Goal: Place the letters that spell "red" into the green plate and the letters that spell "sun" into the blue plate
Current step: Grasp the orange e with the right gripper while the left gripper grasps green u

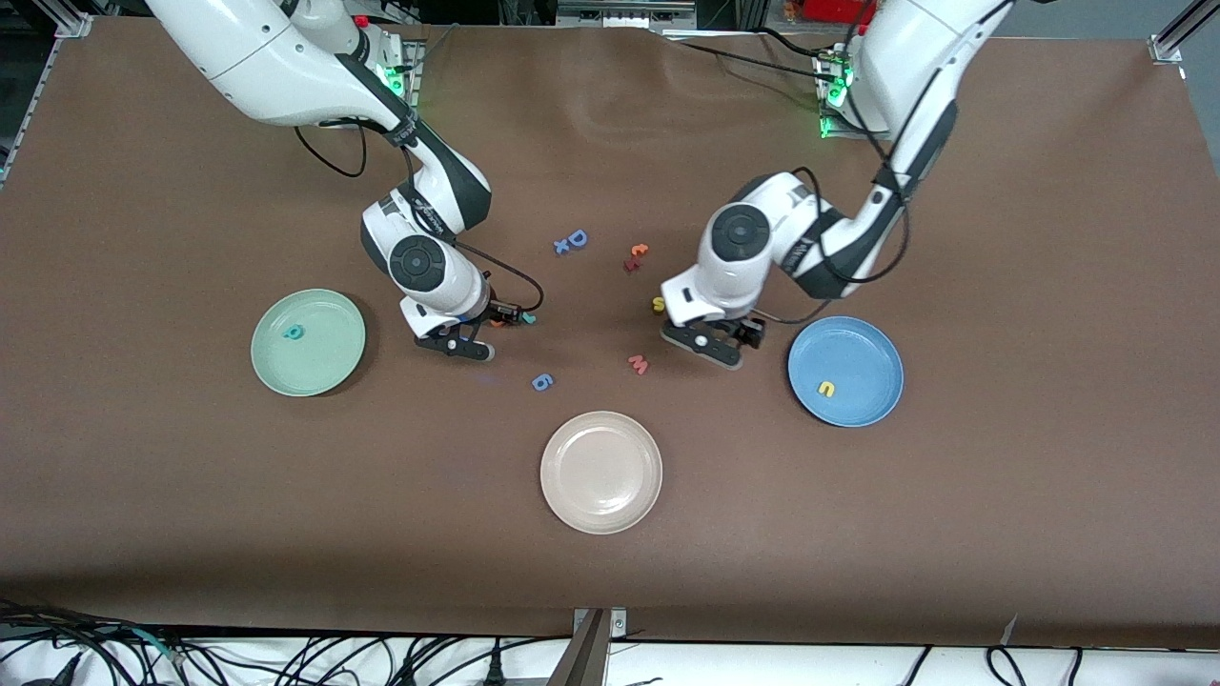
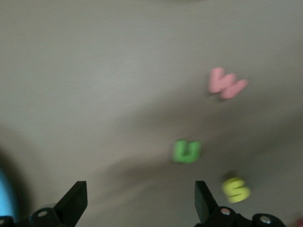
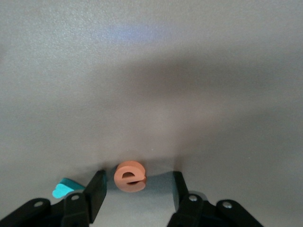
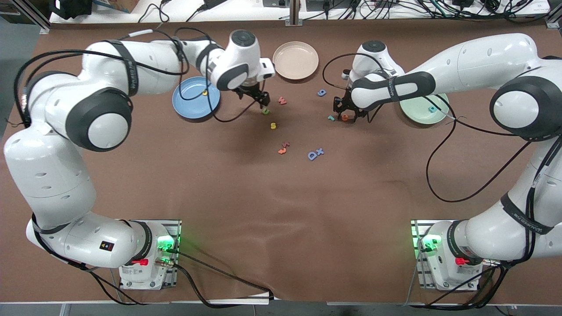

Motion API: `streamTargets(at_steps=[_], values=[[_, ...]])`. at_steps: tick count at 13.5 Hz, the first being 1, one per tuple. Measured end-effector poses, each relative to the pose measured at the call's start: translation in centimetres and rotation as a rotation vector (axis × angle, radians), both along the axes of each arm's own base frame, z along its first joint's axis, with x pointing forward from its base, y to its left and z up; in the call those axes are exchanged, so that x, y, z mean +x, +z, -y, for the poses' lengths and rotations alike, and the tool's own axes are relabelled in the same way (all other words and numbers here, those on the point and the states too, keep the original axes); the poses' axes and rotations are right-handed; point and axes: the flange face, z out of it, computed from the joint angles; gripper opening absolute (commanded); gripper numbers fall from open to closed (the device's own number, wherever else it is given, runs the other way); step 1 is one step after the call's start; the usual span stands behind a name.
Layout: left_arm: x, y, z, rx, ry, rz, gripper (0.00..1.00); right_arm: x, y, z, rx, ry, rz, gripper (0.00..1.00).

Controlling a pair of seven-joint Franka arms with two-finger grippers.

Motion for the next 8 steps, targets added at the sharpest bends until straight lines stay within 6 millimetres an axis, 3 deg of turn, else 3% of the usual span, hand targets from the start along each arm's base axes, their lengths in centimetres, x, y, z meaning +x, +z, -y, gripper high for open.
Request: streamTargets(at_steps=[2,5,8], values=[[0.2,-1.0,1.8,-0.022,0.018,0.004,1.00,0.0,0.0,-0.1,0.004,0.000,0.005,0.53],[1.1,-2.9,1.6,-0.052,0.034,0.011,0.99,-0.1,0.0,-0.1,0.006,0.001,0.010,0.28],[0.4,-4.6,2.0,-0.049,0.027,-0.009,0.96,0.0,0.6,-0.5,0.017,0.003,0.027,0.19]])
